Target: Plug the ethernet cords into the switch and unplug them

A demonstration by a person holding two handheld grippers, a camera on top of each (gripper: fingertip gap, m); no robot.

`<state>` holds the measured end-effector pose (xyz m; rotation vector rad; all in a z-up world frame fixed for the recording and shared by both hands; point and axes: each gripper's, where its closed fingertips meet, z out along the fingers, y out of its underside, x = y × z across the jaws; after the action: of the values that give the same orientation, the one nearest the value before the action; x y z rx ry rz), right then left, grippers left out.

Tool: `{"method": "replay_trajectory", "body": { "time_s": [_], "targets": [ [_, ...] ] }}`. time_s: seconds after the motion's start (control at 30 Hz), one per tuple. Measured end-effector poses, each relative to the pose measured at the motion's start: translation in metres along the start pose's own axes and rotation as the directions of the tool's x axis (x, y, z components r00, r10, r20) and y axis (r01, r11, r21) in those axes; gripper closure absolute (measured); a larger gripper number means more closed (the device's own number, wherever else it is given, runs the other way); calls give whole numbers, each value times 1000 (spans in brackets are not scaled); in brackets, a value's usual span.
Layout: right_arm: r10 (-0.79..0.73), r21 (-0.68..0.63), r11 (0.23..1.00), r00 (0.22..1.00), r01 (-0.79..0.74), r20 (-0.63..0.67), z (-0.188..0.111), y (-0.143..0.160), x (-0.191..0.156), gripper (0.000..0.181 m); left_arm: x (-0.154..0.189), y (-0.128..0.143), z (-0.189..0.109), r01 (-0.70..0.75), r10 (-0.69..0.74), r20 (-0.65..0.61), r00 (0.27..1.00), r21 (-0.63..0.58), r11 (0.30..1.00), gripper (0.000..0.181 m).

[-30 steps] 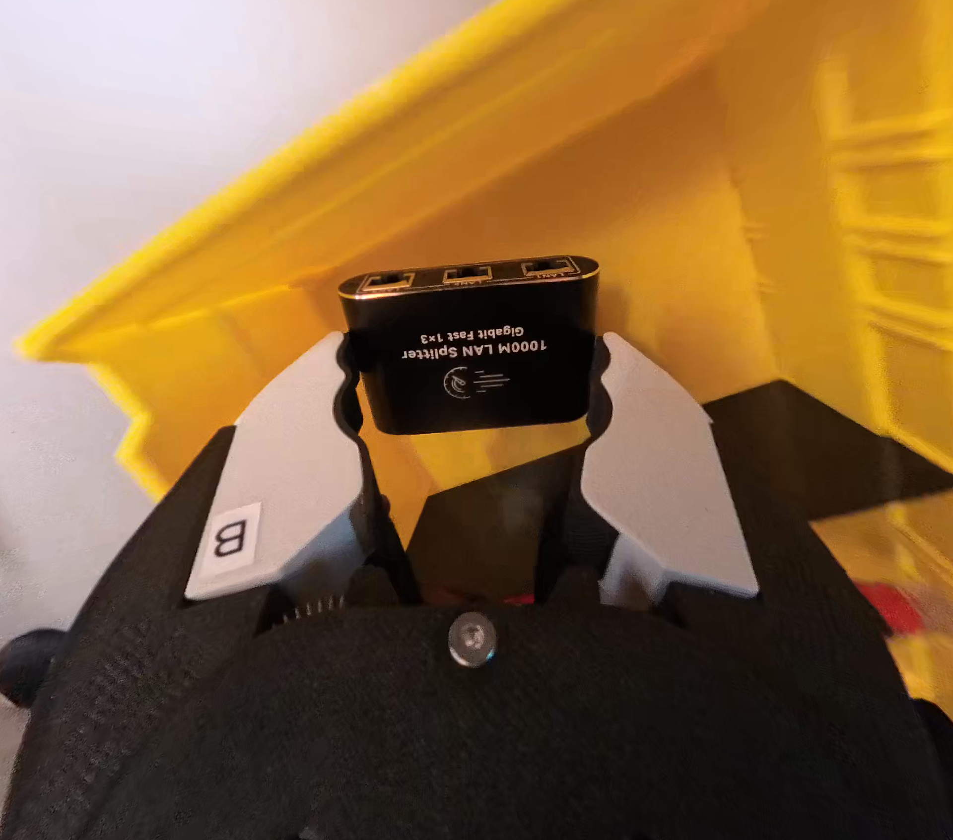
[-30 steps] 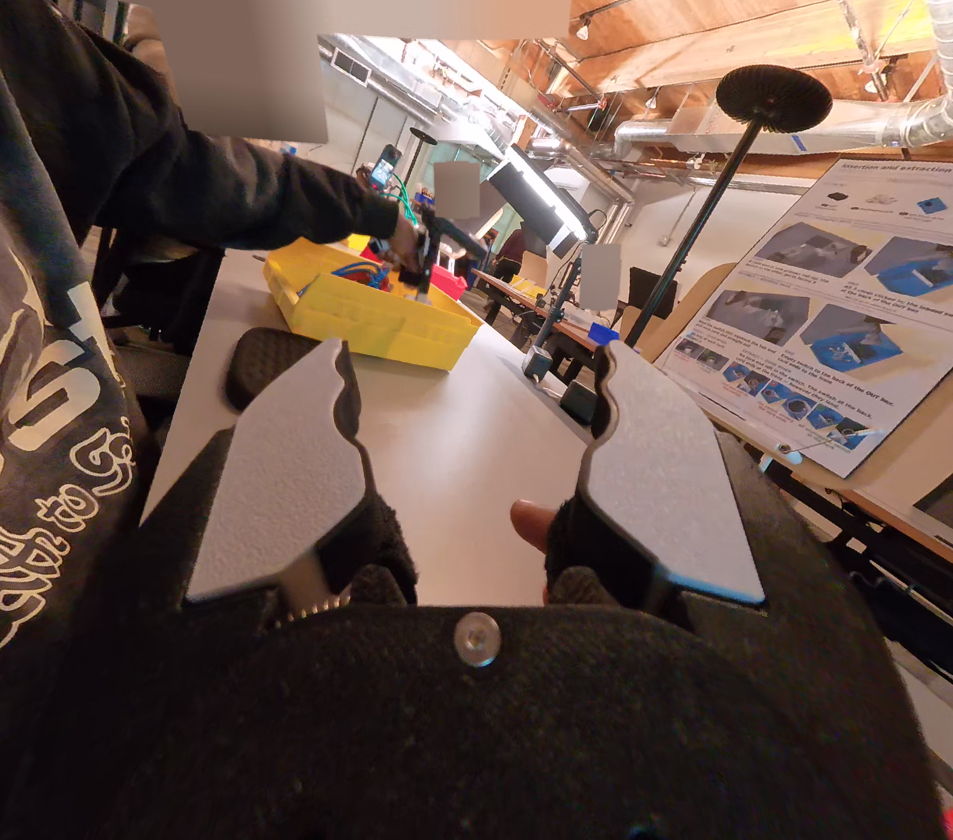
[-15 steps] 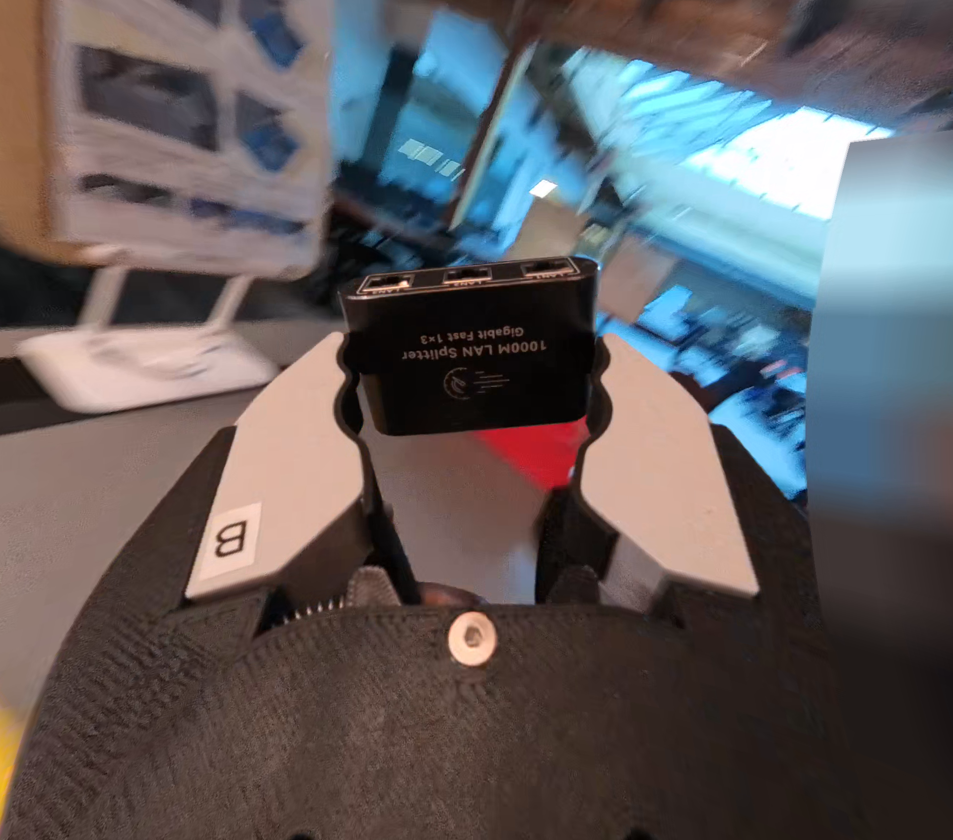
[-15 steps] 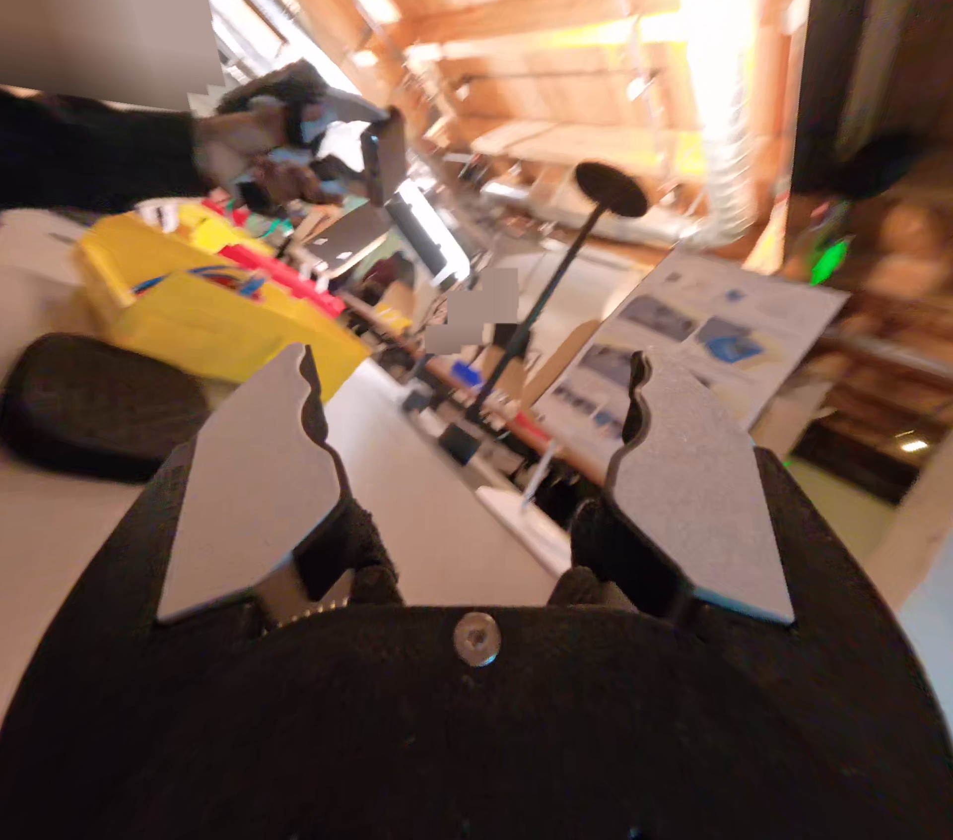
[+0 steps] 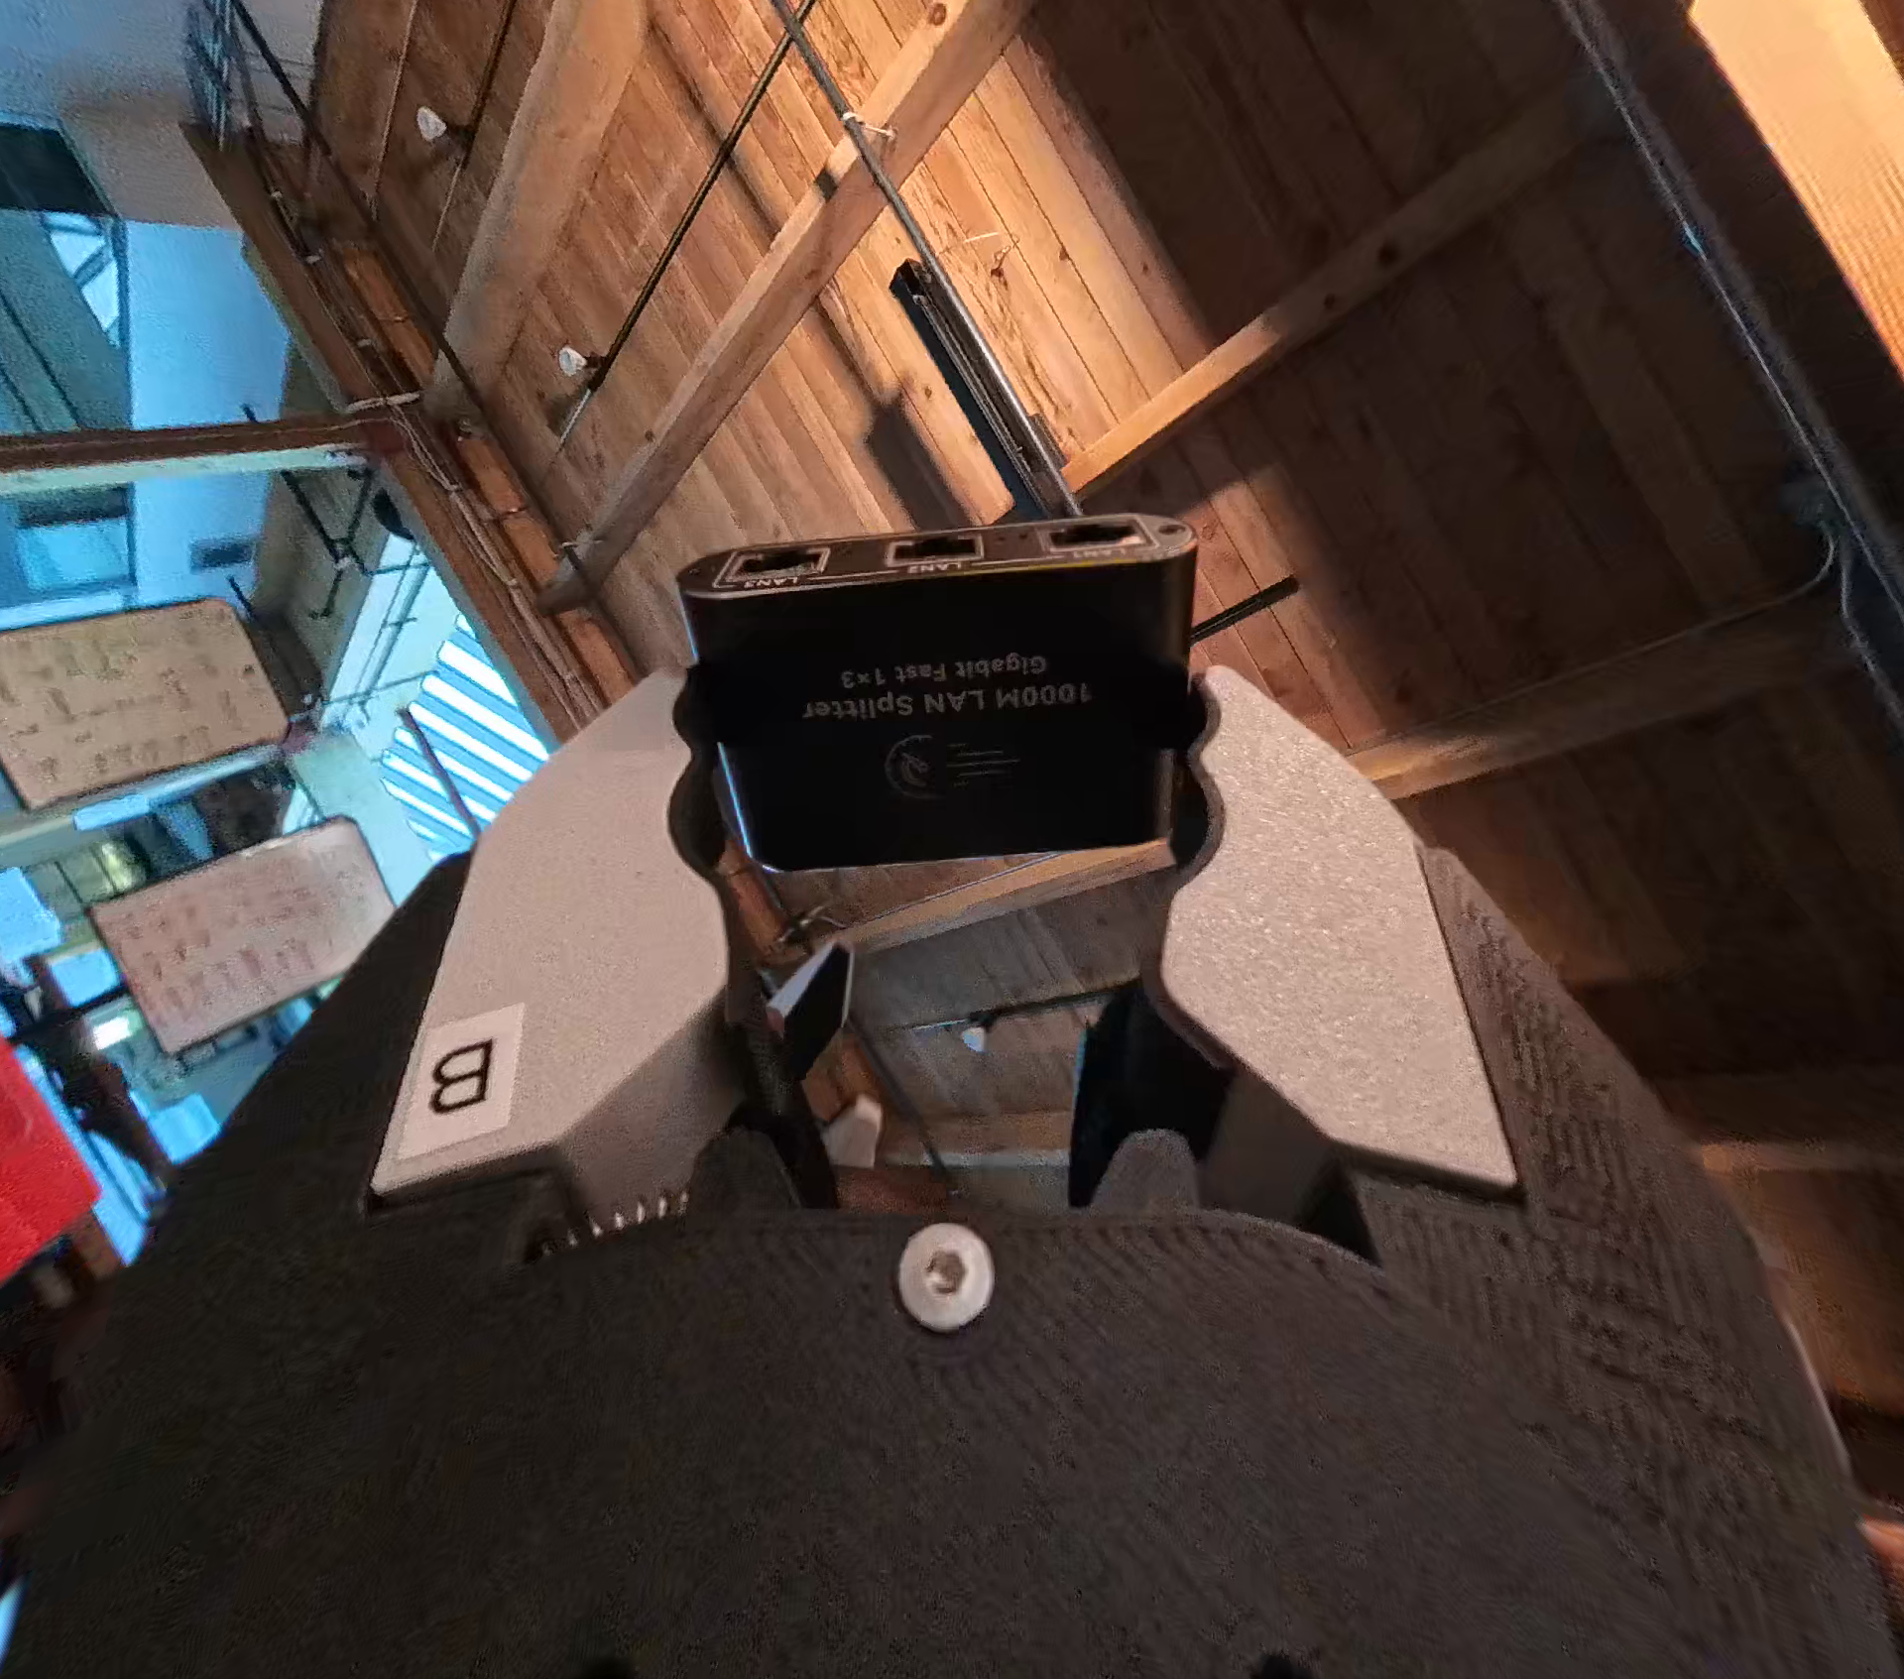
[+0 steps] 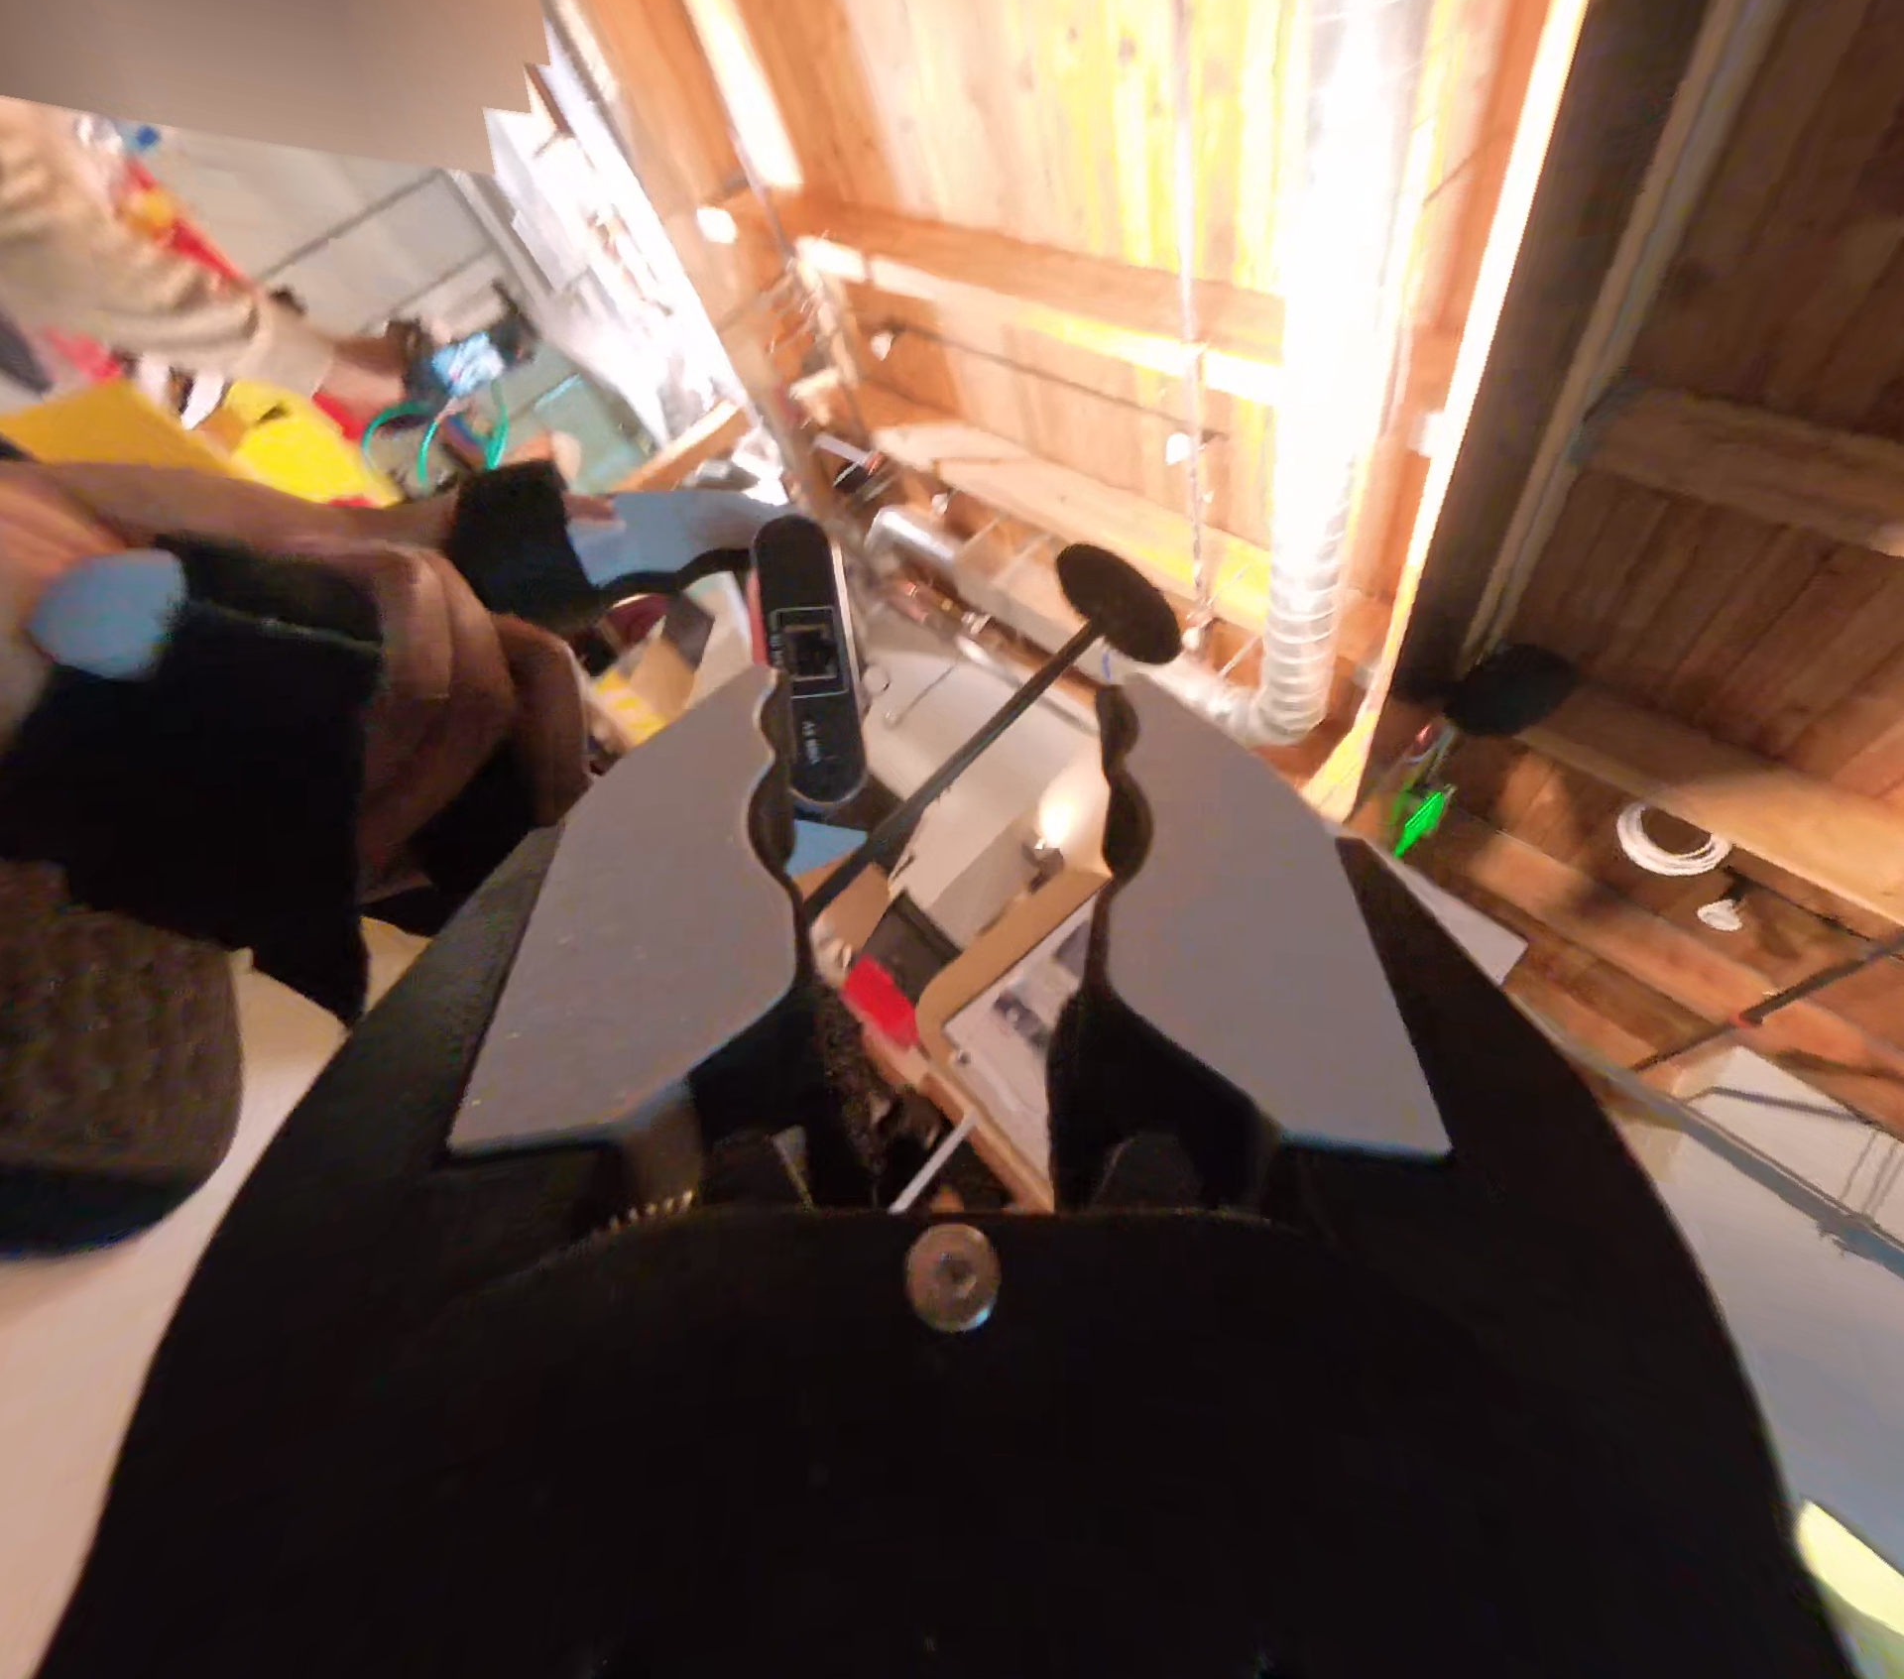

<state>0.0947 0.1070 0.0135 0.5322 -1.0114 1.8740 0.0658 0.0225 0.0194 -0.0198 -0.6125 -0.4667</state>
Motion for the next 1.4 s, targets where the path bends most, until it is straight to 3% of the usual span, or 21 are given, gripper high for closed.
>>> {"method": "replay_trajectory", "body": {
  "time_s": [0.13,0.3,0.47,0.57,0.63,0.67,0.7,0.73,0.77,0.83,0.87,0.9,0.97,1.03,1.1,1.13,1.17,1.3,1.4],
  "targets": [
    [18,-131,991,992,-2,121,3,19,-19,129,-34,18,-10,29,-26,110,994,-20,999,95],
    [94,-275,961,977,-39,190,3,39,-32,130,-43,31,-11,-8,17,127,992,-67,998,95],
    [-19,-340,937,981,84,192,1,53,-32,157,-52,46,-13,15,6,148,989,-142,990,95],
    [54,-355,934,963,45,265,-6,52,-29,158,-54,57,-17,29,22,139,990,-355,934,92],
    [77,-340,939,939,45,336,-14,51,-24,158,-55,62,-25,-120,205,100,974,-541,832,90],
    [76,-334,941,920,61,384,-19,51,-23,158,-56,62,-31,-237,349,63,935,-621,747,89],
    [86,-345,935,897,78,434,-25,54,-23,158,-62,59,-39,-373,529,12,848,-696,614,89],
    [112,-370,924,862,92,495,-33,58,-25,157,-70,51,-47,-497,715,-52,697,-754,429,87],
    [142,-396,911,820,111,555,-43,62,-29,157,-75,41,-54,-584,857,-140,495,-785,209,85],
    [184,-443,884,761,149,622,-57,69,-34,157,-74,30,-62,-624,926,-368,85,-744,-238,89],
    [193,-455,875,742,165,642,-62,71,-35,157,-74,31,-65,-584,876,-479,-62,-694,-420,93],
    [204,-465,867,725,178,658,-66,72,-38,157,-77,35,-72,-512,801,-579,-156,-646,-567,97],
    [239,-484,854,682,191,691,-73,71,-44,157,-88,41,-81,-354,651,-707,-277,-555,-753,103],
    [266,-489,849,639,199,722,-79,69,-51,157,-99,53,-84,-296,539,-772,-337,-457,-839,111],
    [293,-494,848,606,192,739,-84,66,-57,157,-108,66,-86,-311,518,-790,-329,-427,-849,125],
    [296,-493,849,603,189,741,-84,66,-58,157,-110,72,-85,-344,527,-786,-323,-421,-839,147],
    [283,-487,851,610,195,740,-84,67,-57,157,-111,75,-85,-367,539,-778,-321,-423,-829,152],
    [236,-478,866,722,148,651,-70,72,-37,145,-111,66,-77,-419,613,-700,-367,-464,-781,156],
    [197,-433,899,829,59,523,-55,67,-7,134,-99,45,-62,-411,600,-572,-559,-437,-800,156]
  ]
}}
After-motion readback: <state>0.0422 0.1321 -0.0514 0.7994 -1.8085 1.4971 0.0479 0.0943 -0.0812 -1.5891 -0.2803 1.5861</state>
